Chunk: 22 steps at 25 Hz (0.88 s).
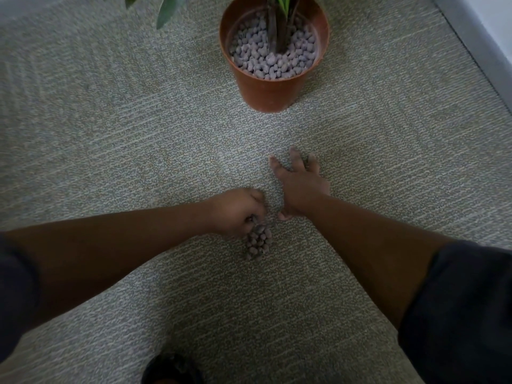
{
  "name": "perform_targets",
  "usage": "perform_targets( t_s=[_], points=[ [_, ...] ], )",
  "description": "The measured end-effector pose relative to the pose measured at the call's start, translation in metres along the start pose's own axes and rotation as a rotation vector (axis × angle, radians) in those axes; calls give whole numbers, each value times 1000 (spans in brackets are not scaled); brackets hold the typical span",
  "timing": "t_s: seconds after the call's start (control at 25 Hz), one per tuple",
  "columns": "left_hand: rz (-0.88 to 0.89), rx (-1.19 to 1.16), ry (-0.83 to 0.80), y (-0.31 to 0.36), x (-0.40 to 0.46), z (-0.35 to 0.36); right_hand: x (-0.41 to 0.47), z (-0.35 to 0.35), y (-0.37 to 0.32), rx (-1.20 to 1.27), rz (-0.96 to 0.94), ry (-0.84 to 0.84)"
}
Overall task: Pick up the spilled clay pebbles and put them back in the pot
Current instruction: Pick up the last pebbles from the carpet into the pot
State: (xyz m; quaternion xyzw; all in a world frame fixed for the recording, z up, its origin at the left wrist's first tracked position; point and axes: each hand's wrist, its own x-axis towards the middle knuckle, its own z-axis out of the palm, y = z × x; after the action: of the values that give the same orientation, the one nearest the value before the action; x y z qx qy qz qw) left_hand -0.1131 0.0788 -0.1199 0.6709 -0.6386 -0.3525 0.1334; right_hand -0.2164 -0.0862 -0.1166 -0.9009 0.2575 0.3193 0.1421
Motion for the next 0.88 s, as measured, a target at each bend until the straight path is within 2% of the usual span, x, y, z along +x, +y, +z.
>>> perform_targets(
  t_s=[0.12, 0.24, 0.4, 0.52, 0.68, 0.76, 0.8, 0.88],
  points=[
    [-149, -270, 142, 4, -4, -19, 0, 0, 0, 9, -2, 2],
    [-184, -442, 306, 14, -1, -68, 1, -1, 1, 19, -2, 0],
    [-147, -507, 655, 22, 31, -149, 0, -1, 1, 40, 0, -12],
    [-202, -540, 918, 16, 60, -185, 0, 0, 1, 40, 1, -13],
    [-344, -402, 985, 0, 66, -176, 1, 2, 1, 51, -1, -5],
    [-306, -260, 1038, -4, 58, -159, 1, 2, 2, 50, 2, -5],
    [-254, -197, 1011, -5, 52, -150, 1, 1, 2, 49, 2, -9],
    [-155, -154, 773, -5, 40, -132, 1, 1, 1, 43, -1, -10]
  ],
)
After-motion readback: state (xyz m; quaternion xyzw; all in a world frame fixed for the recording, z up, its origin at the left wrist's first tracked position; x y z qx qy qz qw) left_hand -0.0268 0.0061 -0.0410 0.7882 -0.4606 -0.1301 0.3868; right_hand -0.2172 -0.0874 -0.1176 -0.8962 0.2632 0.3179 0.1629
